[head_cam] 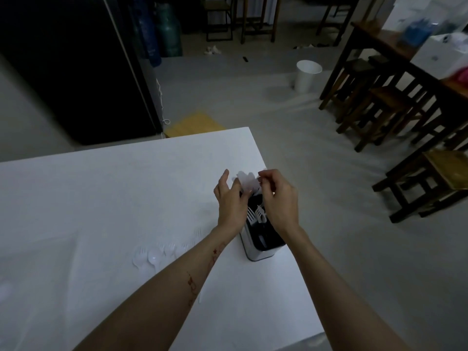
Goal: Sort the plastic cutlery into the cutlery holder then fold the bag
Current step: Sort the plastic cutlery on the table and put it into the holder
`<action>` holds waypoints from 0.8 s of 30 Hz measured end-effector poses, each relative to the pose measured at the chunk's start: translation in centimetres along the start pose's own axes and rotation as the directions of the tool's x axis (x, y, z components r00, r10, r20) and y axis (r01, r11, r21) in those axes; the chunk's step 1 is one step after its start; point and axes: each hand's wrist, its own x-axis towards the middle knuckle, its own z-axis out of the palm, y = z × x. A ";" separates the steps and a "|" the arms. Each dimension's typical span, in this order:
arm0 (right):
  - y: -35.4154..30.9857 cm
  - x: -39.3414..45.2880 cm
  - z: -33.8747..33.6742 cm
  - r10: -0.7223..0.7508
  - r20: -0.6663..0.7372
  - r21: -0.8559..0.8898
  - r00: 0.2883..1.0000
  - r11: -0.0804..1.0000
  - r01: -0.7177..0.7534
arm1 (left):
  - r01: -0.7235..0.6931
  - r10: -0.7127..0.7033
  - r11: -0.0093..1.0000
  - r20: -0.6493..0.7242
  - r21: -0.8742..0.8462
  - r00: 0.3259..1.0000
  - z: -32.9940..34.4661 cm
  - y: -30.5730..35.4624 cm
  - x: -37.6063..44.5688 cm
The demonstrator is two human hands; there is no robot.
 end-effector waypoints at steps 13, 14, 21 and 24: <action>-0.4 -1.7 0.6 -0.064 -0.011 -0.053 0.998 0.997 0.063 | -0.053 0.064 0.983 0.056 -0.175 0.996 -1.6 -1.2 -1.4; -0.6 -1.8 0.8 -0.067 -0.023 -0.061 0.998 0.996 0.065 | -0.064 0.076 0.982 0.058 -0.180 0.995 -1.9 -1.0 -1.5; -1.2 -3.0 1.3 -0.048 -0.060 -0.092 0.997 0.995 0.042 | -0.138 0.145 0.981 0.043 -0.136 0.989 -3.2 -0.2 -1.8; -1.2 -3.4 1.3 -0.045 -0.065 -0.112 0.997 0.993 0.037 | -0.165 0.155 0.969 -0.068 -0.182 0.986 -3.9 0.4 -1.8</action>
